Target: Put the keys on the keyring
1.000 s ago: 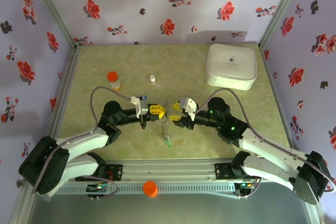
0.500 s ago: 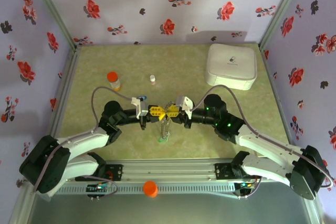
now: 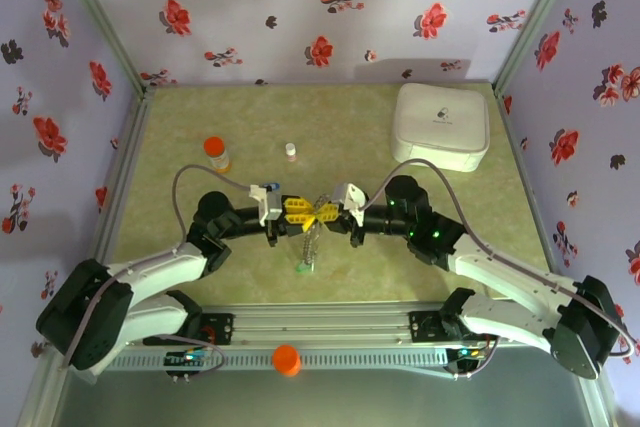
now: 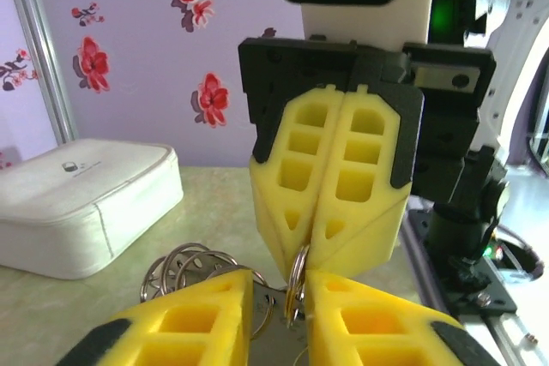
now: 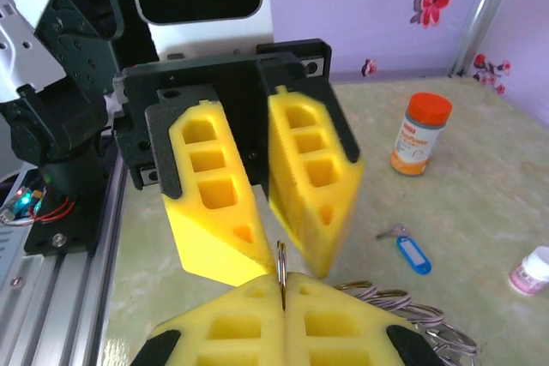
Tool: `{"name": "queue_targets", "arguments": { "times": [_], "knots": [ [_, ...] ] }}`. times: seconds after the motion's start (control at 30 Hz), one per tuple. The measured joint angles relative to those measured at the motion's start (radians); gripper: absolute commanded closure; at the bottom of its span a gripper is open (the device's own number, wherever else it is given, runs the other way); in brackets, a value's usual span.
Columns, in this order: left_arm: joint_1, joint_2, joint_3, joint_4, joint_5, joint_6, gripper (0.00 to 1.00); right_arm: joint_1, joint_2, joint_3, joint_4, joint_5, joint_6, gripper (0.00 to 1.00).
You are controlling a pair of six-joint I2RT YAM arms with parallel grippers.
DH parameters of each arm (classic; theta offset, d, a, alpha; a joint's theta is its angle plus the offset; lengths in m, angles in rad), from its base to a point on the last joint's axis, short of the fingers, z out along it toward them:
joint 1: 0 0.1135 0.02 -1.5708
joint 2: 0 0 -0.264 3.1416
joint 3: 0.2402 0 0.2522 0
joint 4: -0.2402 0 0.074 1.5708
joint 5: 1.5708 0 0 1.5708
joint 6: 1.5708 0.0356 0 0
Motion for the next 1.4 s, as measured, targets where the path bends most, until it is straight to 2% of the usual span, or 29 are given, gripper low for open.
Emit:
{"name": "queue_targets", "arguments": {
  "times": [0.23,0.43,0.53,0.63,0.83,1.03,1.17,1.27,1.4],
  "knots": [
    [-0.012,-0.085,0.105,-0.433,-0.021,0.214,0.77,0.012,0.003,0.098,-0.212,0.029,-0.126,1.0],
    [-0.023,-0.09,0.166,-0.621,-0.031,0.315,0.82,0.062,0.059,0.216,-0.374,0.09,-0.243,1.0],
    [-0.029,-0.09,0.169,-0.67,-0.034,0.337,0.82,0.083,0.088,0.245,-0.428,0.119,-0.285,1.0],
    [-0.033,-0.091,0.172,-0.704,-0.039,0.349,0.74,0.1,0.107,0.267,-0.47,0.15,-0.312,1.0],
    [-0.036,-0.113,0.178,-0.74,-0.041,0.369,0.75,0.105,0.108,0.271,-0.483,0.199,-0.335,1.0],
    [-0.045,-0.117,0.183,-0.748,-0.041,0.371,0.84,0.119,0.113,0.272,-0.486,0.201,-0.337,1.0],
    [-0.049,-0.102,0.194,-0.755,-0.047,0.388,1.0,0.122,0.118,0.274,-0.494,0.201,-0.336,1.0],
    [-0.05,-0.102,0.195,-0.763,-0.048,0.396,1.0,0.122,0.119,0.274,-0.498,0.201,-0.335,1.0],
    [-0.053,-0.105,0.195,-0.763,-0.049,0.4,1.0,0.11,0.112,0.265,-0.478,0.189,-0.303,0.74]
  ]
}}
